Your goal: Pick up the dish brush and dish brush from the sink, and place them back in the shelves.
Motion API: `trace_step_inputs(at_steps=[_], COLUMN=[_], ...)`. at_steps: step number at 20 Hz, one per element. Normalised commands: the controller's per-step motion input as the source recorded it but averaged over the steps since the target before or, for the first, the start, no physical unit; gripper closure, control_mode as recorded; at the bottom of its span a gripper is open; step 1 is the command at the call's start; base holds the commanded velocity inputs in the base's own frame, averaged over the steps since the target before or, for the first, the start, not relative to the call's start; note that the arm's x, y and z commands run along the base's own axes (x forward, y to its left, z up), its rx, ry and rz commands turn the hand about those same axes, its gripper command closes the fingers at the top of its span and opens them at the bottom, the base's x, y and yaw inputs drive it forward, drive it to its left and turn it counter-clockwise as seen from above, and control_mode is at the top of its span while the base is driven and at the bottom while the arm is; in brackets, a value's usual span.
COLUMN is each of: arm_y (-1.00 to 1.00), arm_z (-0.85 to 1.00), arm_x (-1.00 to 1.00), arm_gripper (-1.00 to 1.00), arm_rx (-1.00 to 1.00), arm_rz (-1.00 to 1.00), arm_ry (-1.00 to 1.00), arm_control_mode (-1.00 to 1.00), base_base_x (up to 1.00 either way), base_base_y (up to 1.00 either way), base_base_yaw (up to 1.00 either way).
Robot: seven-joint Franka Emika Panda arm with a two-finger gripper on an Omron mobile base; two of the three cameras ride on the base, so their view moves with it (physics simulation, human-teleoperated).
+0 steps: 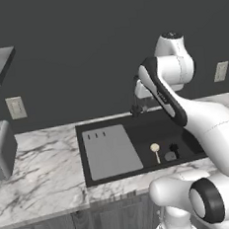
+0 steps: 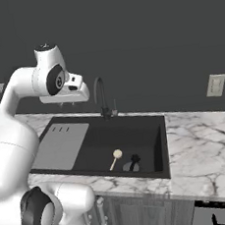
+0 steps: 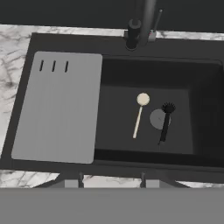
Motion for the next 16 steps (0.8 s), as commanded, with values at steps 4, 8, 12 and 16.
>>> trace_step_inputs(at_steps=[4,8,12,16], arm_y=[-0.14,-0.36,-0.41,-0.44], arm_z=[-0.04,-0.33,-0.41,-0.43], arm_x=[0.00,0.02,0.09,0.17], arm_gripper=[-1.00,-1.00,-1.00,-1.00], arm_rx=[0.00,0.00,0.00,0.00], arm_rz=[0.00,0.00,0.00,0.00], arm_ry=[0.00,0.00,0.00,0.00], arm_control_mode=[-1.00,-1.00,-1.00,-1.00], base_base_x=[0.00,0.00,0.00,0.00], base_base_y=[0.00,0.00,0.00,0.00], base_base_yaw=[0.00,0.00,0.00,0.00])
